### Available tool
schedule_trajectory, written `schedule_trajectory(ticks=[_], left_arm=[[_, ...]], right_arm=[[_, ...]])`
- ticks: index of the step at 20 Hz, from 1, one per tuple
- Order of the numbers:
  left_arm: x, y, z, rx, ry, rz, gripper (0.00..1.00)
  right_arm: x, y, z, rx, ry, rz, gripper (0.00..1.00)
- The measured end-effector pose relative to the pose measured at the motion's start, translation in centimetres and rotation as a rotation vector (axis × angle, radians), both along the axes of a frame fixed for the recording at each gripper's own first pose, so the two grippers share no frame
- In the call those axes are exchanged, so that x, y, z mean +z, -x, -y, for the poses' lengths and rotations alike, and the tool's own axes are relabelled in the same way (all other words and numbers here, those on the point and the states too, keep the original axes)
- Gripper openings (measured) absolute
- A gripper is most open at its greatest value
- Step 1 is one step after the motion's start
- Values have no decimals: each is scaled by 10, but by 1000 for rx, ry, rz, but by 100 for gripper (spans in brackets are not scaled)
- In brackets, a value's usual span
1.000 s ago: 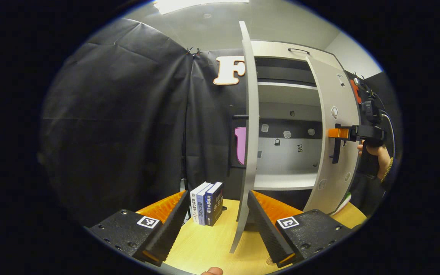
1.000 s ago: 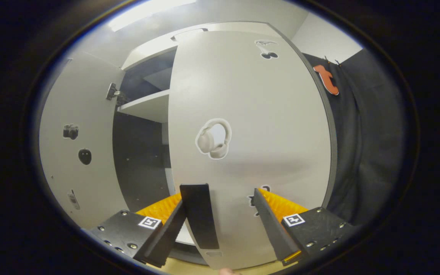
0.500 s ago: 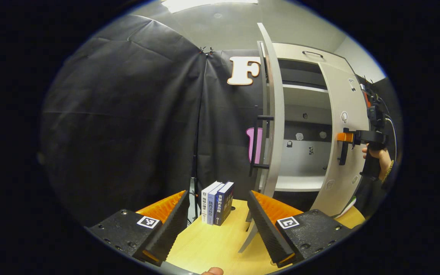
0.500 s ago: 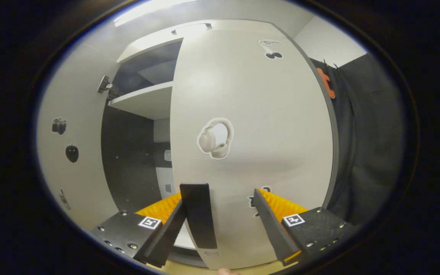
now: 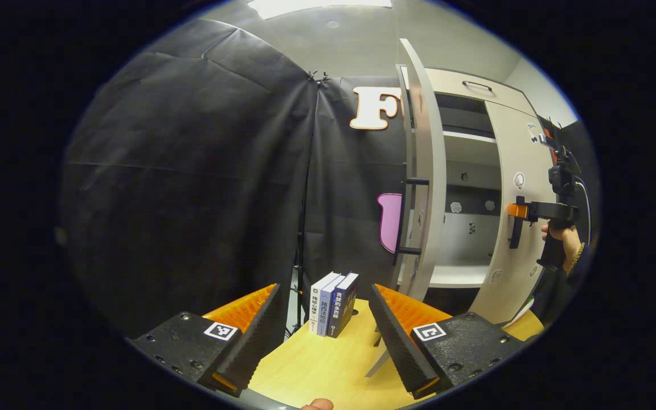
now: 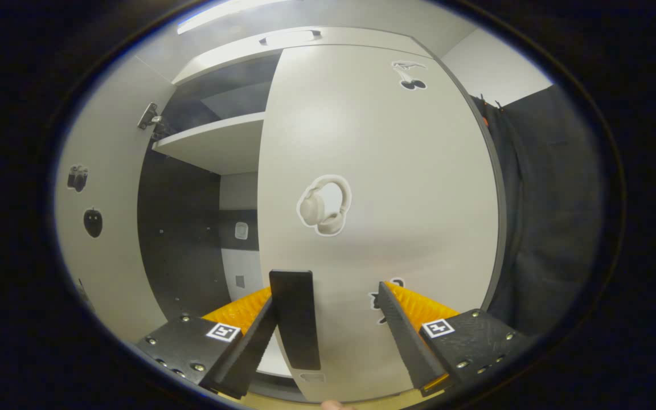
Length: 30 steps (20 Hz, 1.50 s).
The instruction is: Grasp the bottle in the cabinet with the left hand and place it on the coaster, then close the right door with the right hand and the left door with the left hand.
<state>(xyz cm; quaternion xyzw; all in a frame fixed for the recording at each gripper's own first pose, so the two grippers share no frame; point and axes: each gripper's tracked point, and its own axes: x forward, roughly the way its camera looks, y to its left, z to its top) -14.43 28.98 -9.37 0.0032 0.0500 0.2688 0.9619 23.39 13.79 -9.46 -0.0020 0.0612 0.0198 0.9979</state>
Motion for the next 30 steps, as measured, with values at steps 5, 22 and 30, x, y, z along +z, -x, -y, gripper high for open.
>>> schedule_trajectory(ticks=[5,22,30], left_arm=[[16,-3,-12,20,5,34,100],[39,-106,53,-368,150,98,93],[34,-140,110,-506,155,86,92]], right_arm=[[-1,0,-1,-1,4,-1,100],[5,60,33,22,-8,-12,100],[9,79,65,-9,44,-17,100]])
